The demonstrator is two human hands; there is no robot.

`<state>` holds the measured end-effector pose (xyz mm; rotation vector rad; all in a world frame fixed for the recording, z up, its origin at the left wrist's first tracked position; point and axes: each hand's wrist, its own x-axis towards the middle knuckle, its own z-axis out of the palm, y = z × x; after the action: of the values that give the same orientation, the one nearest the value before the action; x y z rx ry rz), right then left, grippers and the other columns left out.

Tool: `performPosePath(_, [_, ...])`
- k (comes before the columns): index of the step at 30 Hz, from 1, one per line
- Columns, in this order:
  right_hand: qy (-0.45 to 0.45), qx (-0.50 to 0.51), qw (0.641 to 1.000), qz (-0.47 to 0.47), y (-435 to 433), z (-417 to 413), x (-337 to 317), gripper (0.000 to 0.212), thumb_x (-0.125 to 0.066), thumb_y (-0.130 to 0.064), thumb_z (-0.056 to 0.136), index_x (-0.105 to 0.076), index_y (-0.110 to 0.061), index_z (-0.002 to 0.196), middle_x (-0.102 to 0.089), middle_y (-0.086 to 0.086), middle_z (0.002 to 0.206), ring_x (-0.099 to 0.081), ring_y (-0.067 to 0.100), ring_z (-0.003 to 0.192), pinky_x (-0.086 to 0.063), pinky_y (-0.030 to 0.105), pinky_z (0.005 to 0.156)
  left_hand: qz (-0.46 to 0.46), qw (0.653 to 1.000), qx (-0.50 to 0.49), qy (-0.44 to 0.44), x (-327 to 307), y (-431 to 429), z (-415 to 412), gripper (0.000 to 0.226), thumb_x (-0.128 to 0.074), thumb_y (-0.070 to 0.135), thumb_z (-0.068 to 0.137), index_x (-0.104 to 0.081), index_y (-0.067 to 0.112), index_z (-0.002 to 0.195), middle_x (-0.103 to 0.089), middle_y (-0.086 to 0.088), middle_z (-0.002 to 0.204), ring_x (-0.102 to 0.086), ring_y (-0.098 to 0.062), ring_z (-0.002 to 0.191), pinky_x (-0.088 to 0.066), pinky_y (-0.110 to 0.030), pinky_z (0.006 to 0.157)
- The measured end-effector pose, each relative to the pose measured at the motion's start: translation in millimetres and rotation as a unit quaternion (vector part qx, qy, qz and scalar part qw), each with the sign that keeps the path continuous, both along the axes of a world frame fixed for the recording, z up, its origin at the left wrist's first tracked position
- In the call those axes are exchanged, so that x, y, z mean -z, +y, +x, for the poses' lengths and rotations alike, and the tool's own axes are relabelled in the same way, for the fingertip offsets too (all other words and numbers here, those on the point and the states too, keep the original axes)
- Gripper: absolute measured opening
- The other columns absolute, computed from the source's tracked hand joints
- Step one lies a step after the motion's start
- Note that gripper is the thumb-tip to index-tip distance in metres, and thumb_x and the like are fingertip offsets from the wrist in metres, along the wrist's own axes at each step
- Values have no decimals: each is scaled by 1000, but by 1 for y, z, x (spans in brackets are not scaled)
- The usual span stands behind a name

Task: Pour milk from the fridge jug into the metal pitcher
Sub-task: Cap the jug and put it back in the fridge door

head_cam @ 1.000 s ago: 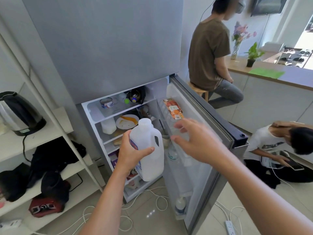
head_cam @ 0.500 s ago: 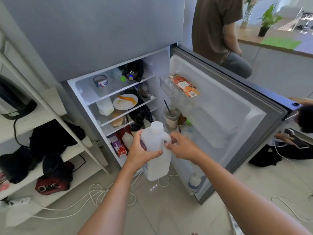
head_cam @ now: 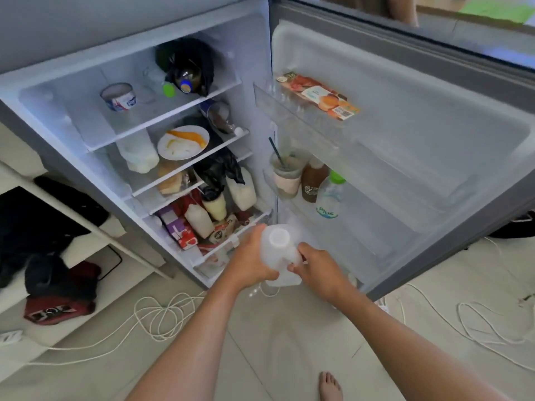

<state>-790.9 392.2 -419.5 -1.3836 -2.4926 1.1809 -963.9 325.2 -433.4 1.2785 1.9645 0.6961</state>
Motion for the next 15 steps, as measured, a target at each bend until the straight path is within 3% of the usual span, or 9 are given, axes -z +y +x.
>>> performPosePath(5, [-1,20,1000,12,17,14,62,29,-62,-27,93,-37,-14,85,-53,7,75,-50,30,68,-39,37,63,-18,999,38,4,57,34,8,106,-85,10,65,-25,28,150,-39,9,134,-40,-8,117,-36,-22,87])
performPosePath(11, [24,59,997,47,38,35,122,25,-61,-17,94,-38,-15,85,-46,2,76,-41,21,69,-30,30,57,-33,994,103,22,110,80,21,112,-85,10,57,-24,27,150,-40,-5,141,-44,-23,128,-45,-37,103])
performPosePath(15, [45,107,991,63,58,49,164,28,-64,-13,92,-39,-14,78,-44,2,79,-40,20,68,-27,29,59,-20,991,132,30,151,112,31,109,-86,9,61,-26,25,150,-40,-3,141,-44,-19,128,-40,-27,99])
